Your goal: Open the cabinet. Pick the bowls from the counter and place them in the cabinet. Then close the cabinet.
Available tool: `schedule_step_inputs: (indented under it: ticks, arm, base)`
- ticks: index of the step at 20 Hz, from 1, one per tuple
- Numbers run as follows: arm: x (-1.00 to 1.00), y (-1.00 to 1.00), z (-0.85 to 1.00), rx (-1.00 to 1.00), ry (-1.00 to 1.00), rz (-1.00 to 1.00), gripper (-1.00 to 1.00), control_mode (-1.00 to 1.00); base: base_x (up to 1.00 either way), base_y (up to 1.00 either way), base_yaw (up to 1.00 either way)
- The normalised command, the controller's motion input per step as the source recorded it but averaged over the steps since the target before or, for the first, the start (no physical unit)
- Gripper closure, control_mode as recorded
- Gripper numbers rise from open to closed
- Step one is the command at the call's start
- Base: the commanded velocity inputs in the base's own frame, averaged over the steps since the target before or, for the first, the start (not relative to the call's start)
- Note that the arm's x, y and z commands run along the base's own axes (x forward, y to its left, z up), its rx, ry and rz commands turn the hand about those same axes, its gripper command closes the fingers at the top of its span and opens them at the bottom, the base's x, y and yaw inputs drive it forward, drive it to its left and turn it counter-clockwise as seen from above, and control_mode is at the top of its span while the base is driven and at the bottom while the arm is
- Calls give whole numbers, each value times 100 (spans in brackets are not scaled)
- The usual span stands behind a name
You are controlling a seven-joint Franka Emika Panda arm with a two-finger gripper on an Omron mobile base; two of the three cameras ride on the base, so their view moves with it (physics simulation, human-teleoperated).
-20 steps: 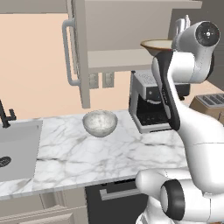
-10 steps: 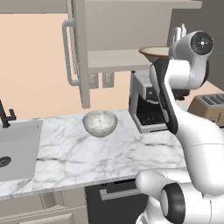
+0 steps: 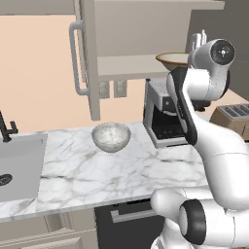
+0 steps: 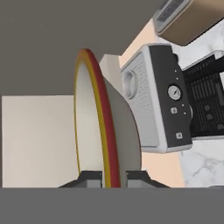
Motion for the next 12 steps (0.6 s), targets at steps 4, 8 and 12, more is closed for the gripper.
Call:
schedule_step_inputs:
  ticks: [4, 8, 12]
  arm:
    - [20, -15, 0, 0, 0, 0, 100, -100]
    - [24, -8, -2, 0, 0, 0, 100, -100]
    - [26, -1, -11, 0, 0, 0, 100, -100]
  base:
    - [0, 0, 0]
    - [0, 0, 0]
    - [0, 0, 0]
